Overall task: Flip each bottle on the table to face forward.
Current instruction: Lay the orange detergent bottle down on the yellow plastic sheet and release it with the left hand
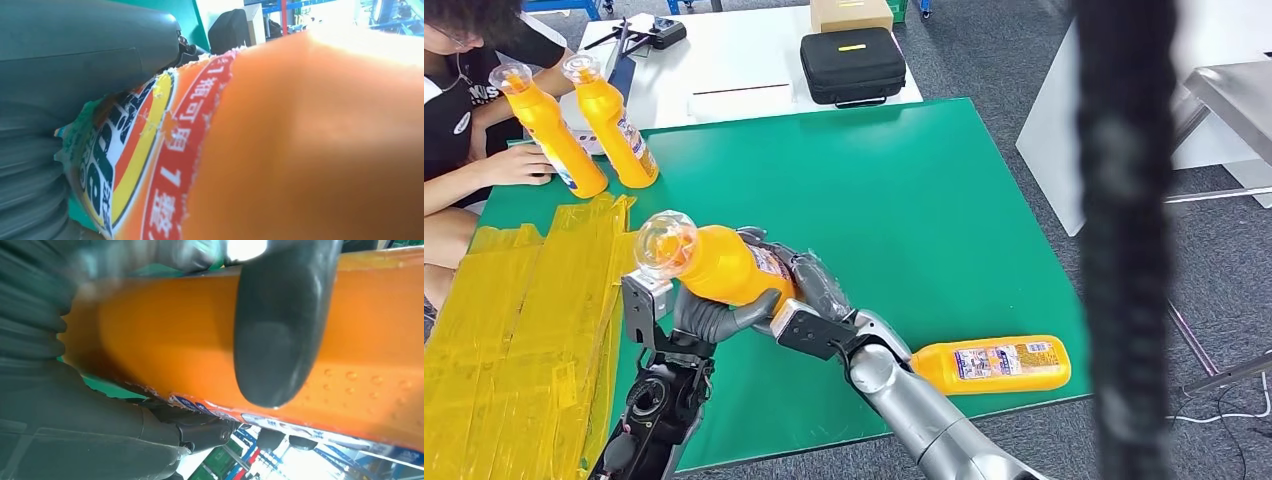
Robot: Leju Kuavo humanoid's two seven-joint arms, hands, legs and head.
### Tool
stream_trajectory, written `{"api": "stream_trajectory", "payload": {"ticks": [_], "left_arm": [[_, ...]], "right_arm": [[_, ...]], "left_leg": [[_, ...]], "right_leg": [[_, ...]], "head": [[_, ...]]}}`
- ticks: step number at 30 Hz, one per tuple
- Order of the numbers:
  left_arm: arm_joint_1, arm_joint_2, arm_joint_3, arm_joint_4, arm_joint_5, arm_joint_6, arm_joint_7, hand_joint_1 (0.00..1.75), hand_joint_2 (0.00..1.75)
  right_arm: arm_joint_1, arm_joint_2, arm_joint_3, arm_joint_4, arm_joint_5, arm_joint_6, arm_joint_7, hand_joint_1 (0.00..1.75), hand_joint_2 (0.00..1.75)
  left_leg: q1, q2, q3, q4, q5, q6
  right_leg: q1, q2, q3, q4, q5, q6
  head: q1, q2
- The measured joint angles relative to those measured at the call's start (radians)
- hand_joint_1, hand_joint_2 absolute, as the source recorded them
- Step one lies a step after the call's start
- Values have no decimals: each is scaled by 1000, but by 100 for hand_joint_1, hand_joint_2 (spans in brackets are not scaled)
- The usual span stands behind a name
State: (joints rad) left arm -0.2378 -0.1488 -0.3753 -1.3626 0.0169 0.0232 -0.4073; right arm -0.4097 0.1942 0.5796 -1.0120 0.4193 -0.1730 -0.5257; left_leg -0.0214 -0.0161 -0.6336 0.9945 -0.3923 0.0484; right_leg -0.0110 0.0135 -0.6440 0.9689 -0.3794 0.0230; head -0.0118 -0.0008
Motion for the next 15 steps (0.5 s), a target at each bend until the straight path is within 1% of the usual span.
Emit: {"api": "stream_trajectory", "payload": {"ticks": [7, 8, 11, 12, 15], "left_arm": [[-1, -5, 3, 0, 44, 16, -1, 175, 175], [-2, -6, 2, 0, 47, 20, -1, 175, 175], [-3, -9, 1, 0, 50, 35, -2, 175, 175], [-4, -9, 1, 0, 49, 41, -3, 175, 175], [-17, -9, 4, 0, 19, 83, -13, 175, 175]], "right_arm": [[-5, 0, 11, 3, -3, -26, 17, 175, 175], [-5, 0, 13, 3, -1, -33, 19, 139, 175], [-5, 0, 14, 1, 5, -67, 22, 8, 175], [-4, 0, 14, -2, 7, -79, 23, 0, 175], [6, -8, 13, -29, 18, -113, 31, 0, 175]], "left_leg": [[0, 0, 0, 0, 0, 0], [0, 0, 0, 0, 0, 0], [0, 0, 0, 0, 0, 0], [0, 0, 0, 0, 0, 0], [0, 0, 0, 0, 0, 0]], "right_leg": [[0, 0, 0, 0, 0, 0], [0, 0, 0, 0, 0, 0], [0, 0, 0, 0, 0, 0], [0, 0, 0, 0, 0, 0], [0, 0, 0, 0, 0, 0]], "head": [[0, 0], [0, 0], [0, 0], [0, 0], [0, 0]]}}
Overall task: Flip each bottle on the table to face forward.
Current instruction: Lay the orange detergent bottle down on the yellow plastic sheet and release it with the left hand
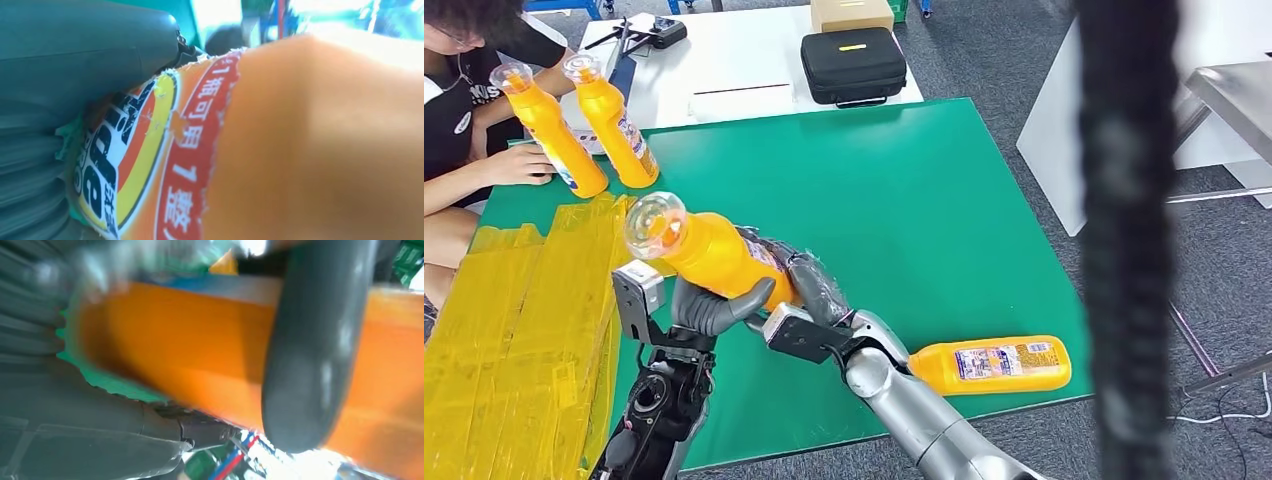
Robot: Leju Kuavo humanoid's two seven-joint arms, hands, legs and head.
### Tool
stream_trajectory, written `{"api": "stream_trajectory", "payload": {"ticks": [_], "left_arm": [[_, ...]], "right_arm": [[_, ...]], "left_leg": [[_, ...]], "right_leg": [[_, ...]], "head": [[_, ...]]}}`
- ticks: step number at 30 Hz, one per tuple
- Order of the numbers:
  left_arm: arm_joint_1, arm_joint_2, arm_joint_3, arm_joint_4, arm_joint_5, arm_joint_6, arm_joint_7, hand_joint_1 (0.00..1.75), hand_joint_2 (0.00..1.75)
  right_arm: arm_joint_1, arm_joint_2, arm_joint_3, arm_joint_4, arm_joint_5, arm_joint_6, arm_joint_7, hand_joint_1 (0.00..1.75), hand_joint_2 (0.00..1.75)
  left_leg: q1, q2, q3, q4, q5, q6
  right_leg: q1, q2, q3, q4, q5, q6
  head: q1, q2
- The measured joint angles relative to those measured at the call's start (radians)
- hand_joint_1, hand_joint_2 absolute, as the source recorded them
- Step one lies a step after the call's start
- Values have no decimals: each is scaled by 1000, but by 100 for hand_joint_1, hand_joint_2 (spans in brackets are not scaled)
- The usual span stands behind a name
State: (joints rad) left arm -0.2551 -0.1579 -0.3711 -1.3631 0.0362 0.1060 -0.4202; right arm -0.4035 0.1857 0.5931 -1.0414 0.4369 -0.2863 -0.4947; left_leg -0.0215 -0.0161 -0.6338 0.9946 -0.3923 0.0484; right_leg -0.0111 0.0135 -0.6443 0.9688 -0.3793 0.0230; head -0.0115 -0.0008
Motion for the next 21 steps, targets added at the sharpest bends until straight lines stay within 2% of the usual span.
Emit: {"api": "stream_trajectory", "payload": {"ticks": [6, 12, 14, 16, 18, 21], "left_arm": [[-29, 10, 36, 0, -255, 244, -5, 175, 175], [-35, 21, 67, 10, -385, 327, 17, 175, 175], [-36, 29, 75, 20, -499, 389, 51, 175, 175], [-37, 41, 90, 40, -728, 482, 132, 175, 175], [-37, 55, 114, 67, -1037, 549, 263, 175, 175], [-31, 78, 159, 111, -1477, 537, 487, 175, 175]], "right_arm": [[44, -36, -26, -132, 68, -64, 49, 0, 175], [75, -69, -46, -246, 154, -100, 91, 0, 175], [85, -80, -49, -276, 229, -127, 119, 0, 175], [101, -96, -52, -317, 331, -142, 162, 0, 175], [123, -118, -55, -359, 440, -136, 212, 0, 175], [151, -161, -58, -409, 579, -104, 292, 0, 175]], "left_leg": [[0, 0, 0, 0, 0, 0], [0, 0, 0, 0, 0, 0], [0, 0, 0, 0, 0, 0], [0, 0, 0, 0, 0, 0], [0, 0, 0, 0, 0, 0], [0, 0, 0, 0, 0, 0]], "right_leg": [[0, 0, 0, 0, 0, 0], [0, 0, 0, 0, 0, 0], [0, 0, 0, 0, 0, 0], [0, 0, 0, 0, 0, 0], [0, 0, 0, 0, 0, 0], [0, 0, 0, 0, 0, 0]], "head": [[0, 0], [0, 0], [0, 0], [0, 0], [0, 0], [0, 0]]}}
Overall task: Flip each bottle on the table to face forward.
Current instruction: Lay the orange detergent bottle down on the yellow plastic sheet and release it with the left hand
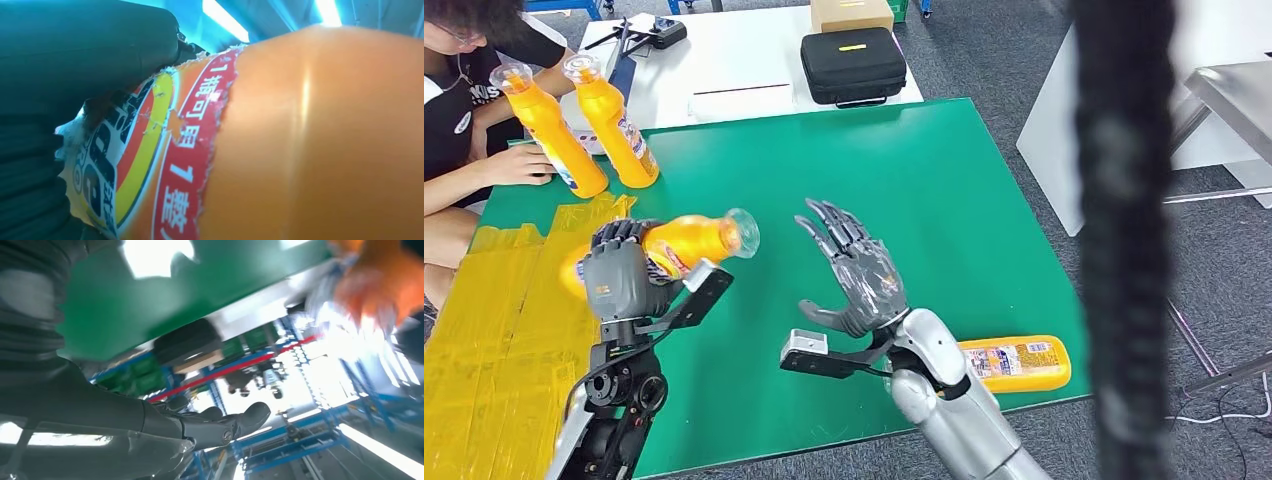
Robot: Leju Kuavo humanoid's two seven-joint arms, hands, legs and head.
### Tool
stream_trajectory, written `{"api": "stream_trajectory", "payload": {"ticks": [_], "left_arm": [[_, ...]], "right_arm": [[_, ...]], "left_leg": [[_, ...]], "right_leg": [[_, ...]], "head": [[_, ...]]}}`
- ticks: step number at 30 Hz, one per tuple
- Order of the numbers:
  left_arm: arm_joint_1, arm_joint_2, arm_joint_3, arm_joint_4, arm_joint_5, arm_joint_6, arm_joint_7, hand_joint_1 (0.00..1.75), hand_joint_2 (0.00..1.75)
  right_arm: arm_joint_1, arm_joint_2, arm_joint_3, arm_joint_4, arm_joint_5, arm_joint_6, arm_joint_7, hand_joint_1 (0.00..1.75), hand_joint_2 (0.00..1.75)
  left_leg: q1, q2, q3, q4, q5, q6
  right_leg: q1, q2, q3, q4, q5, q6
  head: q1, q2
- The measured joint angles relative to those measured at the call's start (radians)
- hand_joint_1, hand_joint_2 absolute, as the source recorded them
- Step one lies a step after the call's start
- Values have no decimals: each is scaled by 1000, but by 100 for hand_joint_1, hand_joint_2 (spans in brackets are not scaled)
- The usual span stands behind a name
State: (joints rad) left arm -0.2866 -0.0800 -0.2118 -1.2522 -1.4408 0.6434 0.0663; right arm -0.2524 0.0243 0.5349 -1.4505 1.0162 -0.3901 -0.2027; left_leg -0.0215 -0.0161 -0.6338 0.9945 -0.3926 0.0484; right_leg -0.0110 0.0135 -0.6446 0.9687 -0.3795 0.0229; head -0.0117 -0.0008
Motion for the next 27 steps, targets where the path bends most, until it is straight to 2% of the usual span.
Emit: {"api": "stream_trajectory", "payload": {"ticks": [2, 7, 8, 11, 12, 15, 19, 25, 27], "left_arm": [[2, 16, 18, 30, -131, -45, 101, 175, 175], [-9, 42, 45, 119, -131, -195, 200, 175, 175], [-16, 49, 47, 145, -131, -228, 224, 140, 175], [-36, 69, 47, 224, -130, -267, 292, 10, 175], [-45, 75, 48, 250, -130, -259, 309, 0, 131], [-67, 85, 57, 314, -130, -220, 337, 0, 0], [-84, 87, 102, 369, -130, -191, 320, 0, 0], [-94, 84, 154, 403, -130, -168, 297, 0, 0], [-93, 78, 175, 404, -120, -149, 266, 0, 0]], "right_arm": [[23, -27, -8, -31, 62, 12, 32, 0, 175], [98, -88, -36, -107, 175, 13, 66, 0, 175], [118, -102, -46, -125, 190, 13, 74, 0, 175], [177, -140, -80, -171, 236, 13, 92, 0, 175], [196, -153, -91, -187, 257, 17, 96, 0, 175], [246, -190, -119, -233, 323, 54, 112, 0, 175], [301, -228, -152, -284, 359, 154, 131, 0, 175], [347, -266, -183, -336, 357, 220, 133, 0, 175], [368, -282, -194, -355, 338, 264, 124, 0, 175]], "left_leg": [[0, 0, 0, 0, 0, 0], [0, -1, -1, 0, 0, 0], [0, -2, -1, 0, 0, 0], [0, -2, -1, 0, 0, 0], [0, -2, -1, 0, 0, 0], [0, -2, -1, 0, -1, 0], [0, -2, -1, 0, -1, 0], [0, -1, -1, 0, -1, 0], [0, -2, -1, 0, -1, 0]], "right_leg": [[0, 0, 0, 0, 0, 0], [0, -1, 0, 0, 0, 0], [0, -1, 0, 0, 0, 0], [0, -1, -1, 0, 0, 1], [0, -1, -1, 0, 0, 1], [0, -1, -1, 0, -1, 1], [0, -1, -1, 0, -1, 1], [0, -1, -1, 0, -1, 1], [0, -1, 0, 0, -1, 1]], "head": [[0, 0], [0, 0], [0, 0], [0, 0], [0, 0], [0, 0], [0, 0], [0, 0], [0, 0]]}}
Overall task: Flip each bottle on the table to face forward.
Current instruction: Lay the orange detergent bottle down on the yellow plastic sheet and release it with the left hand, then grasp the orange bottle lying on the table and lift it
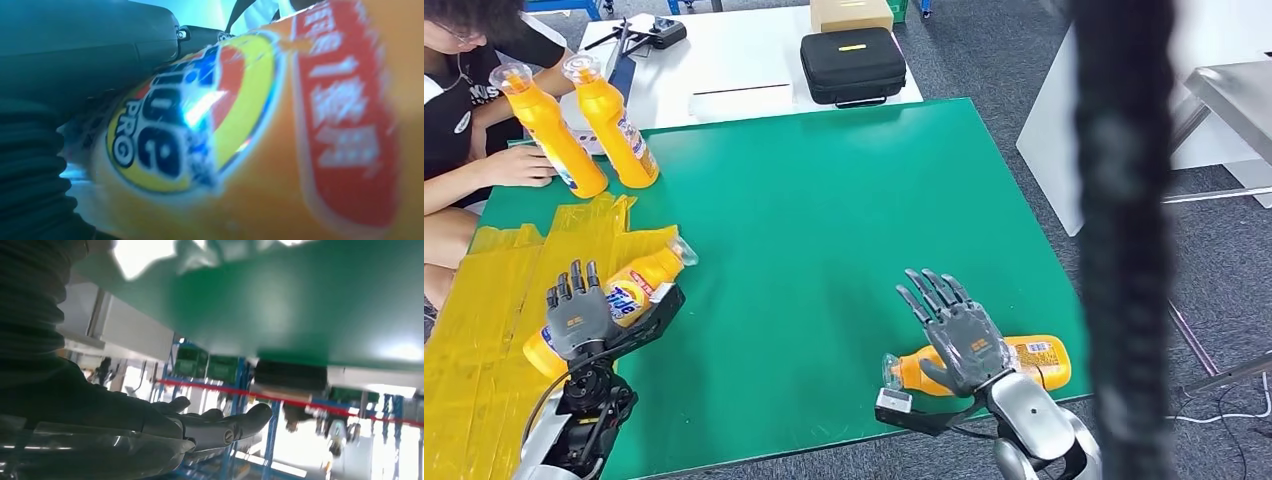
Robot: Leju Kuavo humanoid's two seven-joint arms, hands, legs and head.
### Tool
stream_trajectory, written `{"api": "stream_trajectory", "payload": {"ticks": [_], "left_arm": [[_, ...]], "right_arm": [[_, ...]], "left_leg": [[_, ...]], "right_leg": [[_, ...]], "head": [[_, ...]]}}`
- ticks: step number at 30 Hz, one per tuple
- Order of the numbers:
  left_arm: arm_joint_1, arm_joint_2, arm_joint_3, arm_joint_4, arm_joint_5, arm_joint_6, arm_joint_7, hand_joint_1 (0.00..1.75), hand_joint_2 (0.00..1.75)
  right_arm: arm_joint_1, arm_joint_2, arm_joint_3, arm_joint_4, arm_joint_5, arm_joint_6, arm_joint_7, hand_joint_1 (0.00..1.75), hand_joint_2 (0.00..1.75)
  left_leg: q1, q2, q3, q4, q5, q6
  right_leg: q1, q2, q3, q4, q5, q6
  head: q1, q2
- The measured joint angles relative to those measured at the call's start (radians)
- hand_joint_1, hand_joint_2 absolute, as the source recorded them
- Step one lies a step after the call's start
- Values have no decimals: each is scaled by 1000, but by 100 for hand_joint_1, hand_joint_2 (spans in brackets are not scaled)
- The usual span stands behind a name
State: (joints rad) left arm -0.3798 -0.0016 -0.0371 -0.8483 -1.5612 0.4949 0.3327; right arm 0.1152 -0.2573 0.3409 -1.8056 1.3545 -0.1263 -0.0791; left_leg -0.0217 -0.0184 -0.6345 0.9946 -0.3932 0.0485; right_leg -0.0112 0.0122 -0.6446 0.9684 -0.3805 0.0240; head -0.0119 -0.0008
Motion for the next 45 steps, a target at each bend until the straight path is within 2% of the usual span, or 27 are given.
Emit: {"api": "stream_trajectory", "payload": {"ticks": [6, 10, 16, 27, 35, 44, 45], "left_arm": [[24, -33, 61, -40, 86, 60, -137, 0, 0], [50, -56, 75, -88, 152, 79, -188, 0, 0], [76, -84, 76, -139, 260, 59, -256, 0, 0], [97, -103, 58, -169, 315, 42, -276, 0, 0], [98, -108, 50, -169, 316, 42, -276, 0, 0], [96, -111, 36, -168, 278, 61, -239, 0, 0], [96, -111, 35, -168, 276, 61, -238, 0, 44]], "right_arm": [[83, -45, -90, -63, -99, 102, -20, 0, 175], [115, -68, -183, -72, -155, 163, -34, 0, 175], [153, -86, -295, -67, -168, 221, -31, 0, 175], [201, -84, -393, -61, -124, 282, 8, 0, 175], [204, -81, -405, -49, -107, 303, 19, 0, 175], [193, -80, -404, -2, -89, 317, 34, 0, 175], [192, -80, -404, 2, -89, 317, 35, 0, 175]], "left_leg": [[-1, -2, 0, 0, 0, 1], [-2, -2, 0, 0, -1, 2], [-3, -2, 0, 0, -1, 2], [-3, -1, 1, 0, -2, 2], [-3, -2, 1, 0, -2, 2], [-3, -2, 0, 0, -2, 2], [-3, -2, 0, 0, -2, 2]], "right_leg": [[-1, 0, 1, 0, -1, 1], [-3, 0, 1, 0, -1, 2], [-3, 0, 1, 0, -1, 2], [-3, 0, 1, 0, -1, 2], [-3, 0, 1, 0, -1, 2], [-3, 0, 1, 0, -1, 2], [-3, 0, 1, 0, -1, 2]], "head": [[0, 0], [0, 0], [0, 0], [0, 0], [0, 0], [0, 0], [0, 0]]}}
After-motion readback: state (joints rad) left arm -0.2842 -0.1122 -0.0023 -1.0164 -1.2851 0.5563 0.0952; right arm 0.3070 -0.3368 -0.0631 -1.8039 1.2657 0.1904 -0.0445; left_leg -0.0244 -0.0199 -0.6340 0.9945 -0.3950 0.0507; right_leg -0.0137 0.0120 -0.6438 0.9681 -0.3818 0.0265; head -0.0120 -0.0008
